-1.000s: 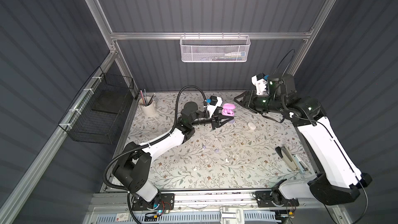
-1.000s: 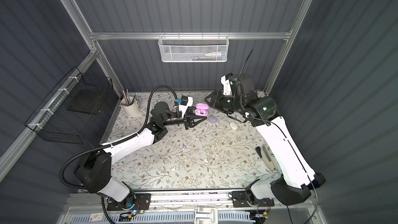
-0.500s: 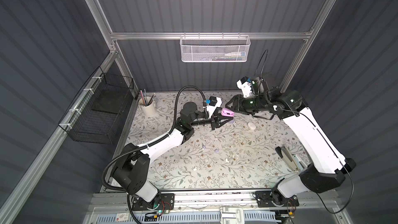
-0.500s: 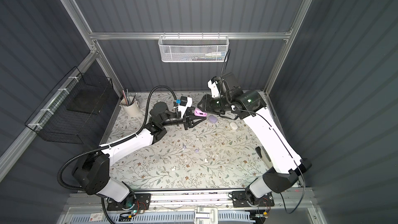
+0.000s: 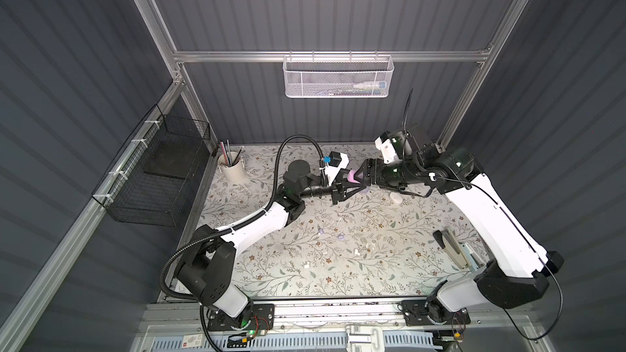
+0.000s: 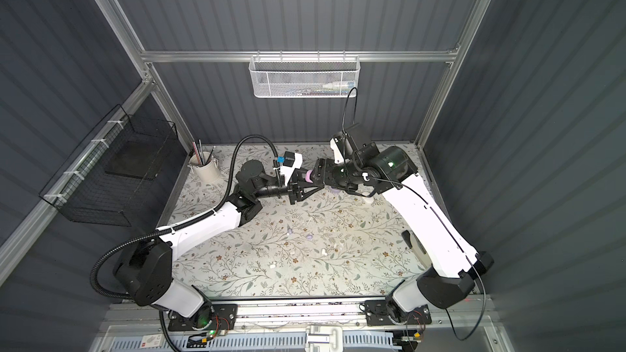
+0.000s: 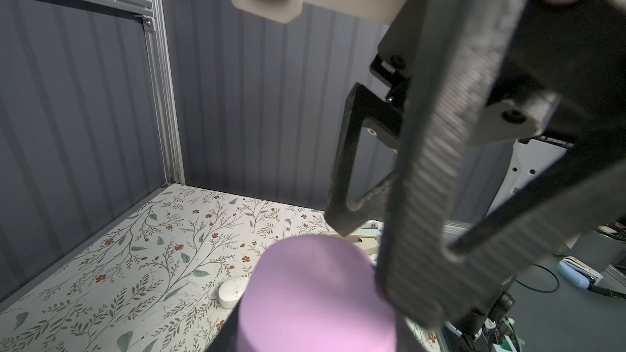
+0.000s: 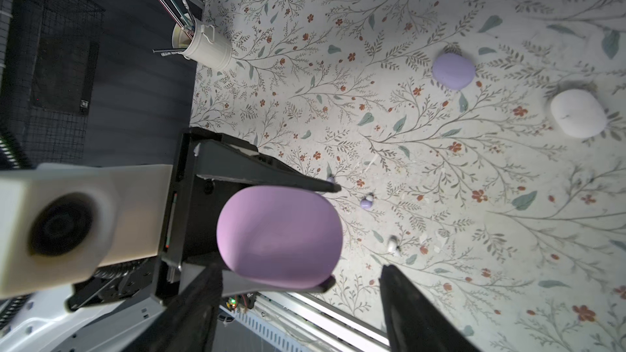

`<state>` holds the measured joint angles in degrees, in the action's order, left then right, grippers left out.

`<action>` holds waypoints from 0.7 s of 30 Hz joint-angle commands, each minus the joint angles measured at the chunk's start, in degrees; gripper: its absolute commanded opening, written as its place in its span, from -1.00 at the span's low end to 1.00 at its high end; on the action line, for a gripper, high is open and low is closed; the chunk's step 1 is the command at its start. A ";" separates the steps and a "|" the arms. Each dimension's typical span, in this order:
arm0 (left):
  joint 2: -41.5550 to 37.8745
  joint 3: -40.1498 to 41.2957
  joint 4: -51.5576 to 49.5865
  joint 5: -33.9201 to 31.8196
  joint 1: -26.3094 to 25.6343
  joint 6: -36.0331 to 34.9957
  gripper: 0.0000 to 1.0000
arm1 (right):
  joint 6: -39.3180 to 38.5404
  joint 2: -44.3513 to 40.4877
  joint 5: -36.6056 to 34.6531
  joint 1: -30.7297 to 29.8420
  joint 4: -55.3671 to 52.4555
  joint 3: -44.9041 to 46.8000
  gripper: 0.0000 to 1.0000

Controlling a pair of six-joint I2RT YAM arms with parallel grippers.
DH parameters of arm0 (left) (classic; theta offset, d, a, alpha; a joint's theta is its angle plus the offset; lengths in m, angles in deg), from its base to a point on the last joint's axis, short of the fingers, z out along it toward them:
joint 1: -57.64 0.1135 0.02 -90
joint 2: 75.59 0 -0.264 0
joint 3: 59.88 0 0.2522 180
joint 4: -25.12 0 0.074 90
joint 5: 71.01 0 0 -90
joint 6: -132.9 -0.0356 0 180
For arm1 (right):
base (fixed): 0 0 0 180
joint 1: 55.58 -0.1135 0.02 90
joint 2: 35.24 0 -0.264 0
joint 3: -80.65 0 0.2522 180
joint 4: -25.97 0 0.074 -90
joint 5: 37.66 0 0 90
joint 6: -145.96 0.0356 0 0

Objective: Insert wireless bluetooth earbuds into charging case
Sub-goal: Close the charging case, then place the charging case at the middle-right of the table.

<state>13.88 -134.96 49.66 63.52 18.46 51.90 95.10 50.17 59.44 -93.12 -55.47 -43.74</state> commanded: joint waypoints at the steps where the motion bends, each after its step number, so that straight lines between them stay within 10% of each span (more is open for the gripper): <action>1: -1.06 -0.30 0.54 0.55 0.42 -0.82 -0.34 | 0.41 1.07 -0.10 -0.14 -0.02 -1.41 0.61; 10: -1.25 -0.24 0.63 0.60 0.42 -0.55 -0.34 | -0.68 5.04 2.86 -0.20 0.88 -4.39 0.67; 21: -1.67 -0.28 -0.62 0.20 0.46 -1.24 -0.31 | -0.28 5.37 5.22 -0.19 0.28 -3.59 0.19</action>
<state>13.64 -134.96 49.20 63.59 18.49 51.85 94.47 55.98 62.43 -93.01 -55.08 -47.35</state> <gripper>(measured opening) 0.423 0.618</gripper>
